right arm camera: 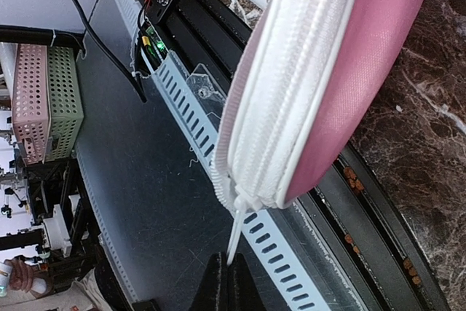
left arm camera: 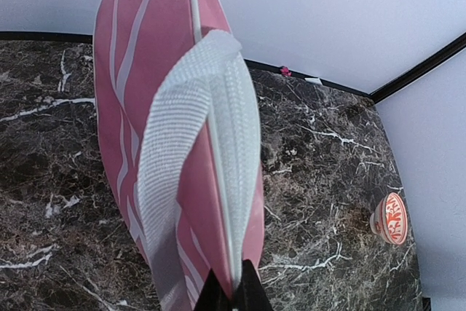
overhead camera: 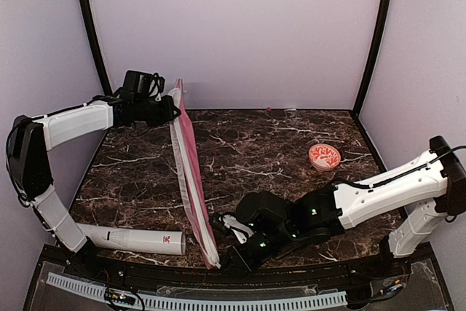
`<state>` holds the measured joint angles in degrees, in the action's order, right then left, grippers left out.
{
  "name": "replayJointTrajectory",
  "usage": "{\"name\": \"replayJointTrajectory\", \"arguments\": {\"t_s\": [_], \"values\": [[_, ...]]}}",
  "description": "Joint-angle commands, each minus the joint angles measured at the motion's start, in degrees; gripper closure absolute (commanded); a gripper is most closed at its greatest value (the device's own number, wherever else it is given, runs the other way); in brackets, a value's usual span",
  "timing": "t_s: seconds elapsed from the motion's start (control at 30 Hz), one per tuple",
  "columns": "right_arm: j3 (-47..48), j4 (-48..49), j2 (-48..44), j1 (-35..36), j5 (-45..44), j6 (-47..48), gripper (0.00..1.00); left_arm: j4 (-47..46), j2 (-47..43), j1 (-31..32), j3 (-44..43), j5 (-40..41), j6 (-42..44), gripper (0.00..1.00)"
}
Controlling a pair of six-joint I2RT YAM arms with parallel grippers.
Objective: Pack up the badminton gear
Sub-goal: Zip the zipper on the racket bag.
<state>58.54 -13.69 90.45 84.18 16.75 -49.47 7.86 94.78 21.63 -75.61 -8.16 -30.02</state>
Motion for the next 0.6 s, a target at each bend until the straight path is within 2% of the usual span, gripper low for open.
{"name": "replayJointTrajectory", "arguments": {"t_s": [0.0, 0.13, 0.33, 0.5, 0.53, 0.57], "values": [[0.7, -2.5, 0.3, 2.4, 2.1, 1.4, 1.0, -8.8, -4.9, -2.2, 2.4, 2.5, 0.0, 1.0], [1.0, -1.8, -0.5, 1.2, -1.6, 1.4, 0.98, -12.8, -8.8, -2.9, 9.7, 1.9, -1.4, 1.0], [0.4, 4.6, -1.7, -0.4, -3.6, 0.4, 0.62, -18.6, -12.8, -4.6, 20.7, -1.9, -2.4, 1.0], [-0.5, 5.4, -4.0, -1.1, -7.9, 0.2, 0.39, -23.6, -16.3, -9.0, 28.8, -9.1, -2.6, 1.0], [-0.8, 5.5, -4.6, -1.5, -8.8, -0.2, 0.34, -22.5, -16.8, -9.4, 29.5, -9.1, -2.1, 0.98], [-1.5, 5.8, -5.3, -2.1, -9.4, -0.6, 0.31, -20.8, -17.2, -9.8, 29.8, -8.5, -1.4, 0.9]]}}
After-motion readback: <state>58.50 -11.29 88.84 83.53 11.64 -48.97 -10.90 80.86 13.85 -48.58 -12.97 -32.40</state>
